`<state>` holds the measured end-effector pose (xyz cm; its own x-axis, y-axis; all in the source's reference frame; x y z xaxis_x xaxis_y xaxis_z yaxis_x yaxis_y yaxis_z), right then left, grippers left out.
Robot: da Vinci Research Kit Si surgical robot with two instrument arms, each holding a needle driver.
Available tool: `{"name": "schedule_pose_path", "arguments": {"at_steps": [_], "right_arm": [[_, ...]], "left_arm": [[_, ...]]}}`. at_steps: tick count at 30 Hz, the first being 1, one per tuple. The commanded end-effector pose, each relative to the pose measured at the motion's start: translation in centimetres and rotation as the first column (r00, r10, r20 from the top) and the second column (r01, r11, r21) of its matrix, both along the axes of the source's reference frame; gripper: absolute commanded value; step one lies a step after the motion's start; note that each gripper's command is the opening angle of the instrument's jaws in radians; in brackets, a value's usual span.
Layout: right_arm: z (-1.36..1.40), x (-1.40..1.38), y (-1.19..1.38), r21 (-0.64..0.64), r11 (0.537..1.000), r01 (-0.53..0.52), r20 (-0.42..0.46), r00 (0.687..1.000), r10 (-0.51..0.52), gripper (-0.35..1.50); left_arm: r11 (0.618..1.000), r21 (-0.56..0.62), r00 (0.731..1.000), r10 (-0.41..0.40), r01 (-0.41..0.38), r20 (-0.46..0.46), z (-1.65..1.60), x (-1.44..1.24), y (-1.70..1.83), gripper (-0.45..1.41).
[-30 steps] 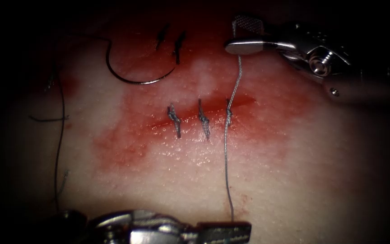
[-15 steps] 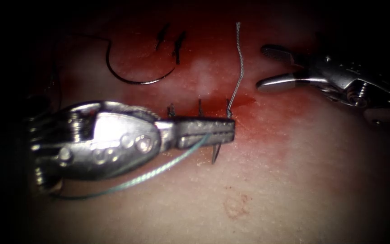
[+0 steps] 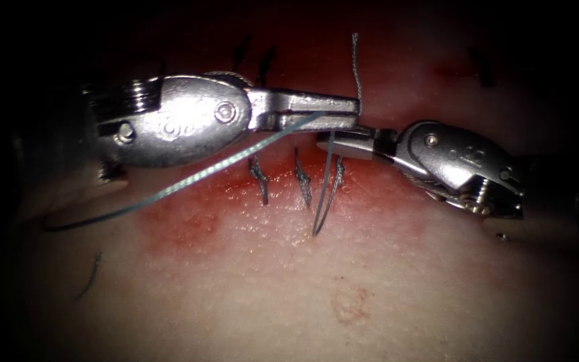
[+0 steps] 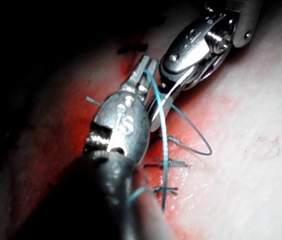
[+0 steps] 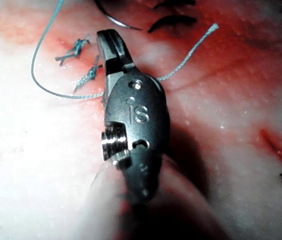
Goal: Wound Closure
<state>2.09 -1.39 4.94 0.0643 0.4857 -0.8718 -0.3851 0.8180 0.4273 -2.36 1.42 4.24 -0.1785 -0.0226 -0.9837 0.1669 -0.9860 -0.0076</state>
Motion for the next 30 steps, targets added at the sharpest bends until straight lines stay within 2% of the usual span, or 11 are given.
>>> {"name": "schedule_pose_path", "arguments": {"at_steps": [1,5,11,16,21,30], "right_arm": [[0.10,0.20,-0.06,-0.007,1.000,0.010,-0.016,1.000,-0.010,-0.35],[0.17,0.37,-0.14,-0.018,0.999,0.044,-0.041,0.998,-0.045,-0.35],[0.18,0.53,-0.21,-0.038,0.995,0.095,-0.107,0.989,-0.098,-0.35],[0.18,0.55,-0.21,-0.075,0.992,0.102,-0.200,0.973,-0.115,-0.35],[0.16,0.56,-0.23,-0.072,0.993,0.094,-0.343,0.933,-0.113,-0.35],[0.11,0.49,-0.22,-0.059,0.998,0.033,-0.427,0.902,-0.055,-0.35]], "left_arm": [[1.000,0.007,1.000,0.010,-0.010,0.015,0.08,-0.05,0.06,-0.45],[1.000,0.020,0.998,0.014,-0.015,0.066,0.22,-0.06,0.19,-0.45],[1.000,0.004,0.995,0.022,-0.022,0.096,0.45,-0.09,0.34,-0.45],[1.000,-0.022,0.997,0.014,-0.012,0.077,0.71,-0.09,0.44,-0.45],[0.999,-0.038,0.999,0.003,-0.001,0.044,1.07,-0.02,0.42,-0.45],[0.999,-0.044,1.000,-0.019,0.019,0.000,1.53,0.15,0.27,-0.45]]}}
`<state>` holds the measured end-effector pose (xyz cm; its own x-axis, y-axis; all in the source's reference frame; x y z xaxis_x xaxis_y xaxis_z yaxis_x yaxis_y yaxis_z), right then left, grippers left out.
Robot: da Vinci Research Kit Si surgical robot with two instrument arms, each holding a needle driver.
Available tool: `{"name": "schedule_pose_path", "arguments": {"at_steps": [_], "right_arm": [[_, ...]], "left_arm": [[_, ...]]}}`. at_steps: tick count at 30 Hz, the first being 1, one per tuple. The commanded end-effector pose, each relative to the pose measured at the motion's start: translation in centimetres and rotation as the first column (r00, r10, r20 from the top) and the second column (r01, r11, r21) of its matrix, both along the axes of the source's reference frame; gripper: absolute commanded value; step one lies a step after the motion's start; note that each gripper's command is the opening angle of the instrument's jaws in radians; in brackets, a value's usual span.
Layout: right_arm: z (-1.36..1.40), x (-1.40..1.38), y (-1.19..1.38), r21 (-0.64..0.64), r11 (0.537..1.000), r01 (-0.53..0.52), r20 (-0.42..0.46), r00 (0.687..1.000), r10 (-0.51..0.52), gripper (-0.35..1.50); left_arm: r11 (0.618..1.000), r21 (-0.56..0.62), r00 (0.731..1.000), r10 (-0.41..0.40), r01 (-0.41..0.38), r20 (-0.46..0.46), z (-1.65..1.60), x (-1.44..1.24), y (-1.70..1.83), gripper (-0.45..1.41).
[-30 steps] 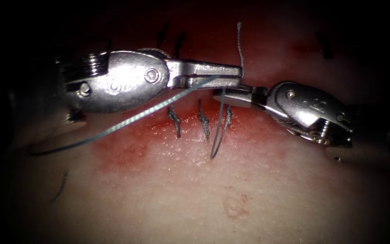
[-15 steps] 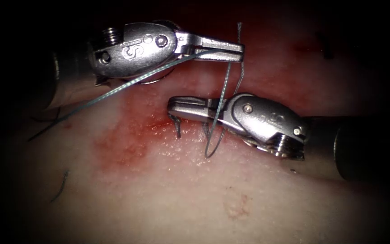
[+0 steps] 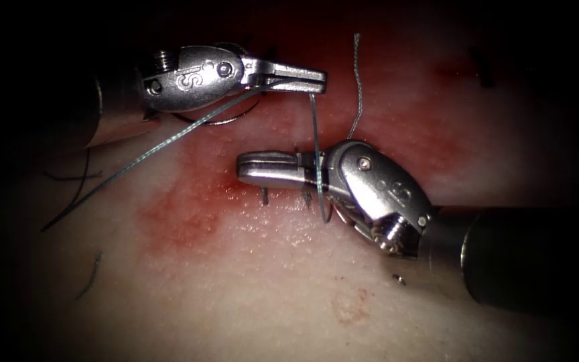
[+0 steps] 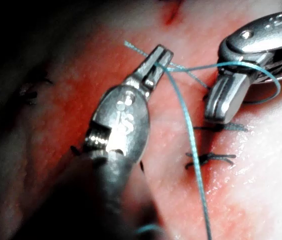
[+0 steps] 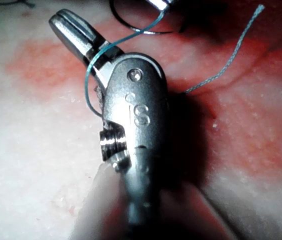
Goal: Wound Closure
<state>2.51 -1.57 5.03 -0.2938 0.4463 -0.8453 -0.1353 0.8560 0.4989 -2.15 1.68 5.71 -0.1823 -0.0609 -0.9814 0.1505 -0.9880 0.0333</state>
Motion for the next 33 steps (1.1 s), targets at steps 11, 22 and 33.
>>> {"name": "schedule_pose_path", "arguments": {"at_steps": [11,22,33], "right_arm": [[-0.05,-0.24,0.11,0.075,0.981,-0.177,-0.002,0.984,0.178,-0.35],[0.00,-0.49,0.28,0.134,0.944,-0.301,0.114,0.951,0.287,-0.25],[0.12,-0.57,0.17,0.322,0.836,-0.444,0.406,0.863,0.302,0.41]], "left_arm": [[0.999,-0.024,0.998,-0.048,0.049,0.027,0.25,0.06,-0.37,-0.45],[0.994,-0.056,0.995,-0.095,0.094,-0.007,0.37,-0.08,-0.70,-0.45],[0.994,-0.048,0.993,-0.104,0.102,-0.051,0.25,-0.33,-0.81,-0.45]]}}
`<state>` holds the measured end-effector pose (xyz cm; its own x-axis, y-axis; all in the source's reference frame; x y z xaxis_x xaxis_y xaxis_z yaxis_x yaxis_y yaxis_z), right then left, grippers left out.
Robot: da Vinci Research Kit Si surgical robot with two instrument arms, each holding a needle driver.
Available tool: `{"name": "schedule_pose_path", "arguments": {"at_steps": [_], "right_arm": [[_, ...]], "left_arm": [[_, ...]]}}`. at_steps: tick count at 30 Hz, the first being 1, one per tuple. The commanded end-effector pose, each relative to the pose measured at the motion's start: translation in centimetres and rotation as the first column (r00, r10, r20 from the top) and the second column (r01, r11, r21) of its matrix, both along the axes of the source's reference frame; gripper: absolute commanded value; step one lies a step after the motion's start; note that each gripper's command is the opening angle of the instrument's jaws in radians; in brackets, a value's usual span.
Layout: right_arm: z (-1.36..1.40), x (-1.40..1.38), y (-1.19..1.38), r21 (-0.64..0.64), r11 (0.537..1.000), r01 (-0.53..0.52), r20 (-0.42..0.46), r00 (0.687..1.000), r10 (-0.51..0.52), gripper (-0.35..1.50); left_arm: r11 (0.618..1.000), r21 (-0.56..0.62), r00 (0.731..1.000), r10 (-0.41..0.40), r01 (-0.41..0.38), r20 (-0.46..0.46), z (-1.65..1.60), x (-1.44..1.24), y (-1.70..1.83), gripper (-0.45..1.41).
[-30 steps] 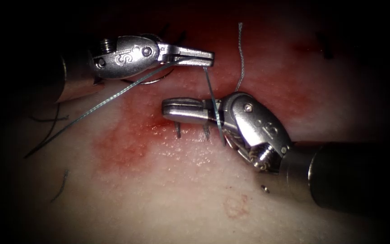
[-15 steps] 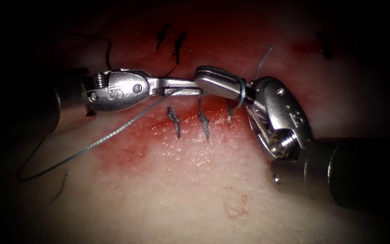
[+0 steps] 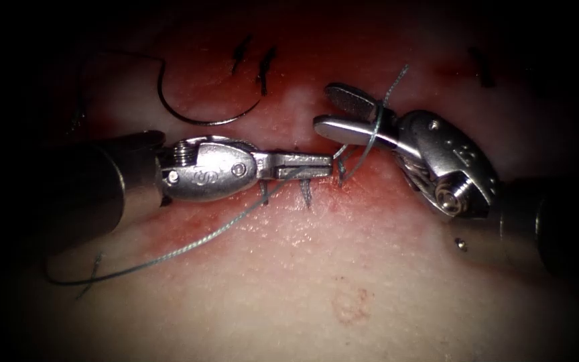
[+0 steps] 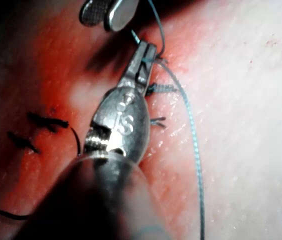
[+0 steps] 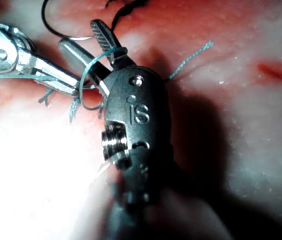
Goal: Wound Closure
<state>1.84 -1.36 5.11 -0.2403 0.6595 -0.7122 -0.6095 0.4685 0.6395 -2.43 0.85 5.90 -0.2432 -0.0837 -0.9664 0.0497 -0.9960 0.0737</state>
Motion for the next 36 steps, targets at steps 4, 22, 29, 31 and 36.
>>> {"name": "schedule_pose_path", "arguments": {"at_steps": [4,22,29,31,36], "right_arm": [[0.08,0.06,-0.09,0.230,0.968,-0.098,0.029,0.995,0.094,0.29],[0.32,-0.40,-0.24,0.514,0.792,-0.331,0.041,0.931,0.363,0.89],[0.51,-0.39,-0.22,0.560,0.749,-0.353,0.042,0.916,0.400,1.16],[0.56,-0.39,-0.21,0.570,0.742,-0.354,0.045,0.915,0.402,1.16],[0.68,-0.39,-0.19,0.595,0.718,-0.361,0.042,0.906,0.420,1.16]], "left_arm": [[1.000,0.005,1.000,-0.005,0.005,0.000,-0.02,-0.12,0.03,-0.45],[1.000,-0.007,1.000,-0.009,0.009,-0.023,0.12,-0.29,0.29,-0.45],[1.000,-0.005,1.000,0.004,-0.005,-0.031,0.20,-0.33,0.37,-0.45],[1.000,-0.004,0.999,0.011,-0.011,-0.031,0.23,-0.37,0.38,-0.45],[1.000,-0.002,0.999,0.021,-0.021,-0.035,0.26,-0.45,0.38,-0.45]]}}
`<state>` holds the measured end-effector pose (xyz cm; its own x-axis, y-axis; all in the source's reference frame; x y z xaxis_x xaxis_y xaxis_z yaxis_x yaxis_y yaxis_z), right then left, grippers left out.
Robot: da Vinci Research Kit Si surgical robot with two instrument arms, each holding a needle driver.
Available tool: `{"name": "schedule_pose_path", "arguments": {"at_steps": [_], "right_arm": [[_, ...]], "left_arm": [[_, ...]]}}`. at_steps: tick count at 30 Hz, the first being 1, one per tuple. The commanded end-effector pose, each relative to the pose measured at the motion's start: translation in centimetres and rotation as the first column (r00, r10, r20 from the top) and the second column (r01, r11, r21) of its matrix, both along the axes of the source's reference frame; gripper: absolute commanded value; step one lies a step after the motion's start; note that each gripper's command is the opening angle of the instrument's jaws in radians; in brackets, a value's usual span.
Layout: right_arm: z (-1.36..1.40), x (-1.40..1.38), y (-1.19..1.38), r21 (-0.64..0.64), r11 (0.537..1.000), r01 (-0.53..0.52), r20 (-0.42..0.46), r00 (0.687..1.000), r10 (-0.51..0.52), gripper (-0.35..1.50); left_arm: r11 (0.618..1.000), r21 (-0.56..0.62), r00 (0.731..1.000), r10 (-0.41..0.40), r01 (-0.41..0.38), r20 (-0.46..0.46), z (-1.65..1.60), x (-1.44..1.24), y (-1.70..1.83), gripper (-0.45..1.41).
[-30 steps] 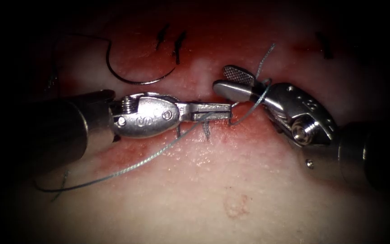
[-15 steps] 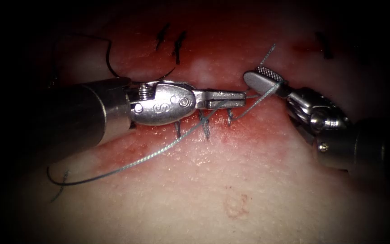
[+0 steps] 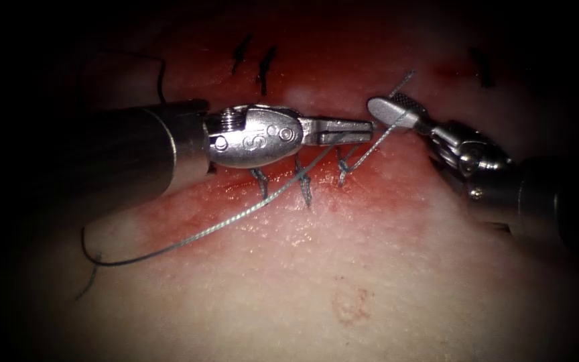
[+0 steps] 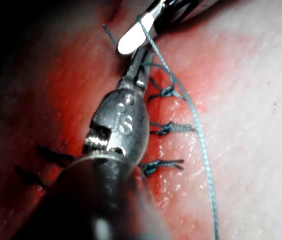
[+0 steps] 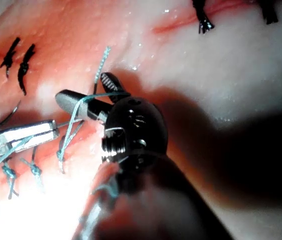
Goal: Wound Closure
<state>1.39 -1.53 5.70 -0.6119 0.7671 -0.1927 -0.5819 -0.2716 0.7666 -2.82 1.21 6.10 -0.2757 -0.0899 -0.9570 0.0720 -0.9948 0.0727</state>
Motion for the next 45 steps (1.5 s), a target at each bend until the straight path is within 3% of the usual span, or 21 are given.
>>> {"name": "schedule_pose_path", "arguments": {"at_steps": [1,9,12,14,16,20,27,30,35,45], "right_arm": [[0.10,0.07,-0.03,0.016,1.000,-0.003,-0.003,1.000,0.003,1.18],[0.18,0.10,-0.06,0.055,0.998,-0.026,-0.010,1.000,0.026,1.20],[0.19,0.14,-0.04,0.056,0.998,-0.027,-0.011,1.000,0.028,1.03],[0.18,0.16,-0.03,0.060,0.998,-0.034,-0.012,0.999,0.035,0.54],[0.17,0.18,0.00,0.039,0.999,-0.018,0.008,1.000,0.018,-0.32],[0.14,0.19,0.04,-0.068,0.996,0.055,0.083,0.995,-0.049,-0.35],[0.00,0.22,-0.01,-0.092,0.994,0.062,0.088,0.995,-0.054,-0.35],[-0.12,0.26,0.00,-0.161,0.984,0.075,0.102,0.993,-0.059,-0.35],[-0.36,0.36,-0.02,-0.311,0.934,0.175,0.155,0.979,-0.132,-0.35],[-0.55,0.58,-0.26,-0.406,0.852,0.329,0.250,0.937,-0.243,-0.35]], "left_arm": [[1.000,0.000,1.000,0.006,-0.006,-0.002,0.06,-0.07,0.02,-0.45],[1.000,0.003,1.000,0.013,-0.013,-0.004,0.08,-0.10,0.05,-0.45],[1.000,0.003,1.000,0.015,-0.015,-0.003,0.09,-0.09,0.05,-0.45],[1.000,0.003,1.000,0.015,-0.015,-0.003,0.09,-0.08,0.05,-0.45],[1.000,0.002,1.000,0.016,-0.016,-0.003,0.09,-0.08,0.04,-0.45],[1.000,0.000,1.000,0.019,-0.019,-0.002,0.09,-0.06,0.01,-0.45],[1.000,0.003,1.000,0.030,-0.030,0.003,0.09,0.09,0.00,-0.45],[1.000,0.015,1.000,0.021,-0.021,-0.007,0.09,0.21,0.01,-0.45],[0.999,0.034,1.000,0.003,-0.003,-0.026,0.11,0.40,0.05,-0.45],[0.996,0.082,0.998,-0.029,0.033,-0.050,0.22,0.64,0.30,-0.45]]}}
